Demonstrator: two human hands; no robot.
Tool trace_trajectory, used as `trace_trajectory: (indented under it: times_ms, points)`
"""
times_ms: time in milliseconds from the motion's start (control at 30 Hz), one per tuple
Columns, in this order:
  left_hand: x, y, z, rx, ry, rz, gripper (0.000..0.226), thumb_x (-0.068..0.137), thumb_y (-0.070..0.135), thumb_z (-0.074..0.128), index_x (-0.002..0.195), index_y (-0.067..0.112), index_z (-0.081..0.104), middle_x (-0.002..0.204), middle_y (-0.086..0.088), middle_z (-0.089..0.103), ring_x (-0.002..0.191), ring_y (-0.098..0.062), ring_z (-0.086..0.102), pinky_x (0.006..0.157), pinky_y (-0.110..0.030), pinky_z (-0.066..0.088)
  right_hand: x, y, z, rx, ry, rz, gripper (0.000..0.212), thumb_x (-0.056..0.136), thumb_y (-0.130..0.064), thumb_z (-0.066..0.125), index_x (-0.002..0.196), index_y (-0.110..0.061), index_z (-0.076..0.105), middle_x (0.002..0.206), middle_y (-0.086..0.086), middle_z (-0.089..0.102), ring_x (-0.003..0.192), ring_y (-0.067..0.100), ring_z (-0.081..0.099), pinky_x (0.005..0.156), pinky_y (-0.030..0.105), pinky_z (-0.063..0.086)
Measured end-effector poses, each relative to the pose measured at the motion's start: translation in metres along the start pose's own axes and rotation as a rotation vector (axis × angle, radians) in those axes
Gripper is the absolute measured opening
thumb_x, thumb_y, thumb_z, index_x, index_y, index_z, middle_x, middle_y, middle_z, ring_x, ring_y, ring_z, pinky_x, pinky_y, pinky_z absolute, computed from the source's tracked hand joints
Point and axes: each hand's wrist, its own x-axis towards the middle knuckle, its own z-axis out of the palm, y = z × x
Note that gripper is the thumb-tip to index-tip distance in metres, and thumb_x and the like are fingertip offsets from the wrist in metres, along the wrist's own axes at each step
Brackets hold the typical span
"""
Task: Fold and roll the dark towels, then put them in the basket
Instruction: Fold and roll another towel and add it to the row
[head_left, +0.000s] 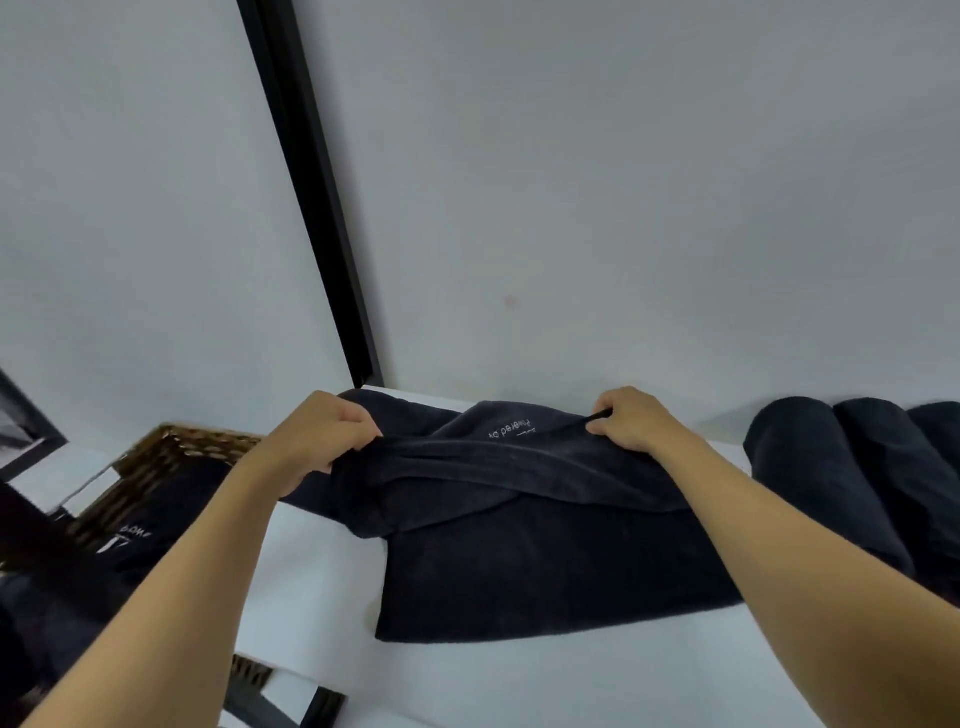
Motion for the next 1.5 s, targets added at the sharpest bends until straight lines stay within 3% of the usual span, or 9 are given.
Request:
trace_trajectory:
  times_ms: [100, 267, 467, 633, 867, 1067, 1167, 1267, 1500]
  points:
    - [0.002, -0.002, 0.000, -0.039, 0.008, 0.023, 0.015, 0.076, 0.000, 0.052, 0.078, -0.013, 0.058, 0.072, -0.012, 0.054, 0.071, -0.023, 0.048, 0.066, -0.034, 0.043, 0.006, -0.006, 0.005, 0.021, 0.007, -0.025, 0.016, 0.088, -0.030, 0.068, 0.100, -0.022, 0.064, 0.113, 0.002, 0.063, 0.105, 0.023, 0.058, 0.097, 0.040, 0.047]
    - [0.007, 0.001, -0.001, -0.119, 0.052, 0.058, 0.015, 0.081, 0.000, 0.053, 0.073, -0.009, 0.061, 0.081, -0.013, 0.065, 0.075, -0.021, 0.055, 0.068, -0.036, 0.044, 0.005, -0.013, -0.001, 0.355, 0.125, -0.024, 0.011, 0.081, -0.011, 0.075, 0.090, -0.011, 0.070, 0.096, 0.004, 0.068, 0.095, 0.023, 0.063, 0.082, 0.031, 0.051]
    - [0.009, 0.004, 0.000, -0.109, 0.056, 0.075, 0.016, 0.081, 0.000, 0.052, 0.076, -0.007, 0.066, 0.078, -0.010, 0.067, 0.075, -0.021, 0.056, 0.070, -0.035, 0.046, 0.007, -0.031, -0.010, 0.594, 0.011, 0.147, 0.012, 0.085, -0.004, 0.071, 0.096, -0.003, 0.067, 0.093, 0.013, 0.065, 0.087, 0.027, 0.060, 0.074, 0.034, 0.052]
    - [0.008, 0.000, 0.002, -0.152, 0.056, 0.080, 0.017, 0.082, -0.003, 0.050, 0.075, -0.006, 0.066, 0.071, -0.002, 0.067, 0.073, -0.020, 0.054, 0.069, -0.035, 0.044, 0.012, -0.045, -0.007, 0.837, -0.021, 0.292, 0.020, 0.084, -0.007, 0.074, 0.102, -0.001, 0.067, 0.108, 0.016, 0.066, 0.101, 0.033, 0.062, 0.087, 0.044, 0.054]
    - [-0.004, 0.020, -0.013, -0.326, 0.220, 0.210, 0.031, 0.085, -0.004, 0.048, 0.069, 0.008, 0.073, 0.070, -0.005, 0.067, 0.072, -0.017, 0.058, 0.070, -0.034, 0.049, -0.020, -0.048, -0.058, 0.979, 0.112, 0.058, 0.016, 0.078, 0.002, 0.076, 0.092, -0.005, 0.070, 0.097, 0.015, 0.072, 0.086, 0.025, 0.069, 0.075, 0.035, 0.058]
    - [-0.018, 0.088, -0.036, -0.650, 0.386, 0.376, 0.027, 0.086, -0.003, 0.048, 0.079, 0.009, 0.072, 0.081, -0.009, 0.065, 0.080, -0.022, 0.057, 0.075, -0.036, 0.048, -0.084, -0.045, -0.158, 1.002, 0.150, -0.072, 0.017, 0.087, -0.006, 0.070, 0.103, -0.003, 0.069, 0.099, 0.008, 0.073, 0.090, 0.016, 0.070, 0.076, 0.026, 0.056]
    - [-0.031, 0.126, -0.045, -0.804, 0.365, 0.468, 0.029, 0.087, -0.003, 0.046, 0.084, 0.010, 0.072, 0.084, -0.006, 0.067, 0.082, -0.018, 0.060, 0.074, -0.029, 0.052, -0.118, -0.039, -0.186, 1.108, 0.248, -0.182, 0.018, 0.087, -0.006, 0.068, 0.104, -0.003, 0.067, 0.101, 0.010, 0.073, 0.089, 0.016, 0.071, 0.076, 0.026, 0.056]
    - [-0.046, 0.156, -0.046, -0.920, 0.311, 0.563, 0.029, 0.086, -0.002, 0.046, 0.084, 0.010, 0.072, 0.090, -0.009, 0.067, 0.090, -0.022, 0.061, 0.086, -0.035, 0.050, -0.151, -0.033, -0.197, 1.206, 0.353, -0.296, 0.005, 0.087, -0.005, 0.067, 0.089, -0.007, 0.064, 0.088, 0.008, 0.069, 0.081, 0.018, 0.066, 0.076, 0.029, 0.054]
    - [-0.069, 0.194, -0.033, -0.983, 0.242, 0.648, 0.027, 0.081, -0.006, 0.046, 0.078, 0.006, 0.070, 0.080, -0.005, 0.067, 0.084, -0.022, 0.059, 0.079, -0.033, 0.047, -0.199, -0.014, -0.196, 1.303, 0.497, -0.374, 0.015, 0.086, 0.000, 0.065, 0.075, -0.010, 0.060, 0.080, 0.006, 0.066, 0.076, 0.018, 0.062, 0.071, 0.028, 0.052]
